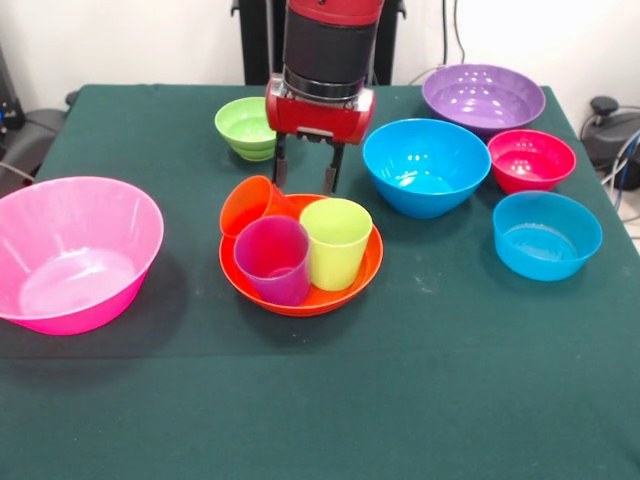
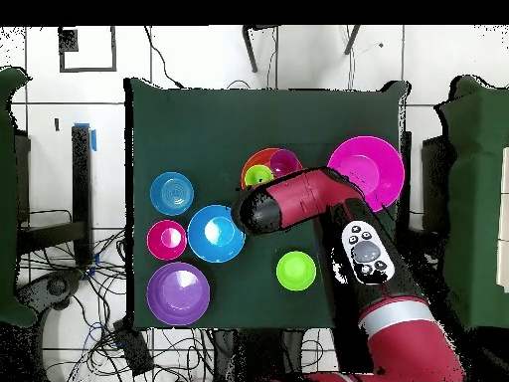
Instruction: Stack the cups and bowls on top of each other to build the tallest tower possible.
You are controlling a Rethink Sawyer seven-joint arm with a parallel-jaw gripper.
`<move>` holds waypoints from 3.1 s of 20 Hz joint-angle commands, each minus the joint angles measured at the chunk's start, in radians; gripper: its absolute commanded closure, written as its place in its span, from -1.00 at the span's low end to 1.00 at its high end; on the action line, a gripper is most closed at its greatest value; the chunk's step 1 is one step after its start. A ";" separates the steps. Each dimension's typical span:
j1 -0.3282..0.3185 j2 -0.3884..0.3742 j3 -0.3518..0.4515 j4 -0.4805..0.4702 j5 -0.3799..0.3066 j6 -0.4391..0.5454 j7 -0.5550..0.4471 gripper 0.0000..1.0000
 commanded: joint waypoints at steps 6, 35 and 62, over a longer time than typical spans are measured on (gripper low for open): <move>-0.020 -0.035 0.098 0.020 0.003 0.112 -0.278 -1.00; -0.009 0.002 0.057 -0.042 -0.105 0.084 -0.231 -1.00; -0.075 -0.002 0.138 -0.066 -0.053 0.139 -0.312 -1.00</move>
